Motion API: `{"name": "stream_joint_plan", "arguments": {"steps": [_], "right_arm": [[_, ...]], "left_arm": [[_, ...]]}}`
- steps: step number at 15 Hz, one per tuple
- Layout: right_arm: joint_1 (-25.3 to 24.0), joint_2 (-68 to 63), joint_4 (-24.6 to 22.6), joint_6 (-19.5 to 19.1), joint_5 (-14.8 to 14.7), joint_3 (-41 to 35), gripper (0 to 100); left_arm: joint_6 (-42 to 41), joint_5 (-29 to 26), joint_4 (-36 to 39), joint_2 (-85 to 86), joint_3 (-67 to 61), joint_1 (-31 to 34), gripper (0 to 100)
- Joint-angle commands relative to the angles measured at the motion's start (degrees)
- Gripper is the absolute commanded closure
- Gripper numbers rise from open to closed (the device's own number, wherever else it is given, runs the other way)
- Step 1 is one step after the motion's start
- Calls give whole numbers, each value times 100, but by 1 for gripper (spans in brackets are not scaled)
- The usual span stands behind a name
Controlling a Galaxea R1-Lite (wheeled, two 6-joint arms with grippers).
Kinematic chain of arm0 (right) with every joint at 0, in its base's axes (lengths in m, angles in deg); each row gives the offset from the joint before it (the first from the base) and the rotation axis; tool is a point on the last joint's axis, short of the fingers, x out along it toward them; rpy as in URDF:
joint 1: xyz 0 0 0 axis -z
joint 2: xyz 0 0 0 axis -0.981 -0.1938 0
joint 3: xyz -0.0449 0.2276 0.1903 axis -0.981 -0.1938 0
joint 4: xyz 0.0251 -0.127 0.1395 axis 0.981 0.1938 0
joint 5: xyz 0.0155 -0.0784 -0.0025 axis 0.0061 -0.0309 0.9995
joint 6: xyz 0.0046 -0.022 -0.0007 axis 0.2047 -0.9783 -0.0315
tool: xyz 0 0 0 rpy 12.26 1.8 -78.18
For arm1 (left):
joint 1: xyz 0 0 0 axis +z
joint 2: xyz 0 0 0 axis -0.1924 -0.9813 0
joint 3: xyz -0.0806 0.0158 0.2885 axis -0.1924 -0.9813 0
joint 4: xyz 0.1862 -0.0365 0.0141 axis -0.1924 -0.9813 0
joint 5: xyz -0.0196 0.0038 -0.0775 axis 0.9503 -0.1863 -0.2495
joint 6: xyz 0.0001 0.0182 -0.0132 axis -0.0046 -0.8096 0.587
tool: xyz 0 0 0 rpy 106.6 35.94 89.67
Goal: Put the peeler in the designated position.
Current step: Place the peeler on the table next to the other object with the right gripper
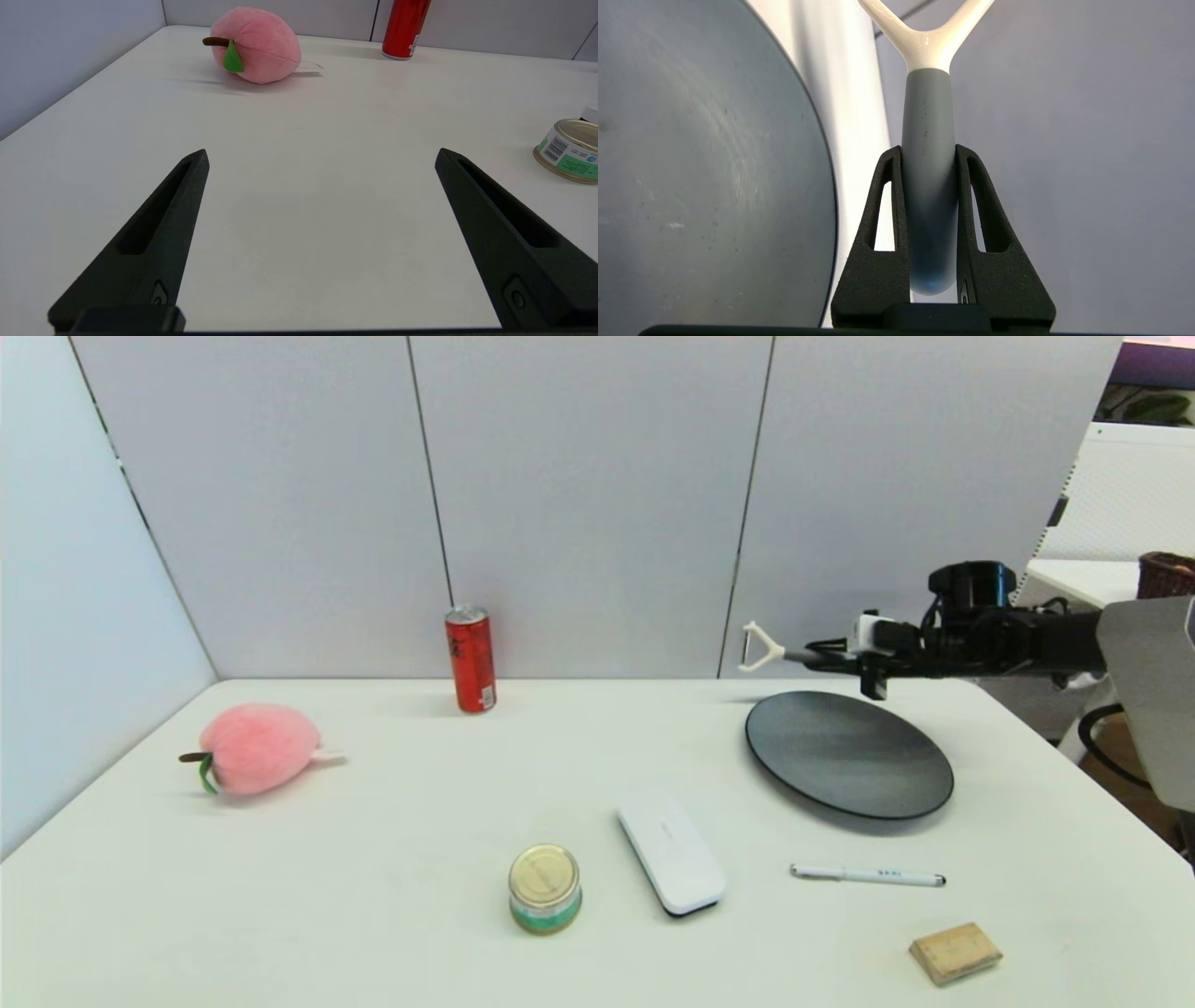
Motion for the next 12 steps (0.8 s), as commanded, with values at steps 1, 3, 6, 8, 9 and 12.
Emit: {"name": "stream_joint_plan", "arguments": {"steps": [1, 3, 6, 8, 9, 12], "right_arm": [[-1, 57, -5, -70, 25, -1, 100], [-1, -31, -5, -61, 8, -1, 100], [8, -101, -5, -88, -142, -1, 100], [8, -128, -5, -105, -186, -1, 100], [8, -137, -5, -114, -186, -9, 100], [8, -172, 13, -114, -195, -27, 100]], "left_arm": [[3, 2, 2, -9, -9, 2, 0], [3, 2, 2, -9, -9, 2, 0], [3, 2, 2, -9, -9, 2, 0], [3, 2, 2, -9, -9, 2, 0], [3, 2, 2, -9, -9, 2, 0], [3, 2, 2, -9, -9, 2, 0]]}}
